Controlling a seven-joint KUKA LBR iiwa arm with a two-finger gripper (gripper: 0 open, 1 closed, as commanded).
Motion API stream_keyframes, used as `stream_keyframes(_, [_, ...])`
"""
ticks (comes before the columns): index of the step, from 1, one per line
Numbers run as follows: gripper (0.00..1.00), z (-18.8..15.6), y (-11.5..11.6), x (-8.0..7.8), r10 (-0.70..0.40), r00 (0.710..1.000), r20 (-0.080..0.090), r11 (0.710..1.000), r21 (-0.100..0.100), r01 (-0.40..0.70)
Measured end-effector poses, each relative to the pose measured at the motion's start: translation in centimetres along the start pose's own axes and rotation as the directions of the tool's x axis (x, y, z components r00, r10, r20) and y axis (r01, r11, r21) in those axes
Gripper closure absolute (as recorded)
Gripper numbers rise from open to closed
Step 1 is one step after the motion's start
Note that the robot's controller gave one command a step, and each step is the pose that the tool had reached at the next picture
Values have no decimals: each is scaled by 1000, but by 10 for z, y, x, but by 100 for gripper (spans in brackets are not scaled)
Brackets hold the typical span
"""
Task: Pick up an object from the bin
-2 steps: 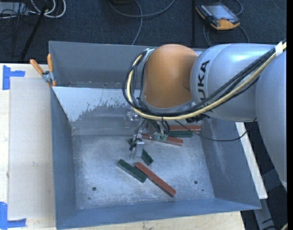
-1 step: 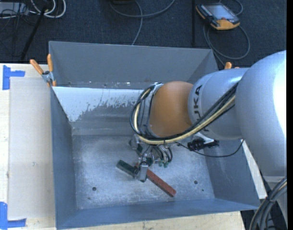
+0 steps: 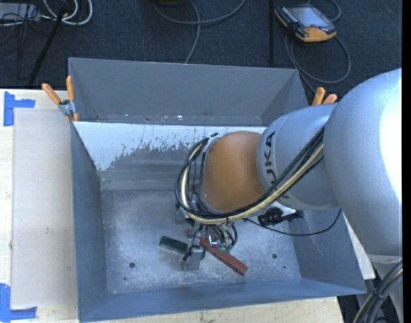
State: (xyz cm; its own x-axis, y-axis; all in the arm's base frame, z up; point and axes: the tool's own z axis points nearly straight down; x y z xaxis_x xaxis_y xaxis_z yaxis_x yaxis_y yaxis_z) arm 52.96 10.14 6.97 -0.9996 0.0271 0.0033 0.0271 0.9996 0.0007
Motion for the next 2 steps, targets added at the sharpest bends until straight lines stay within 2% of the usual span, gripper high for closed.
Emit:
stream_keyframes(1, [100,0,-2,-1,7,1000,0,1000,0,-7])
stream_keyframes(2, [100,-139,23,13,-40,999,11,999,-1,40])
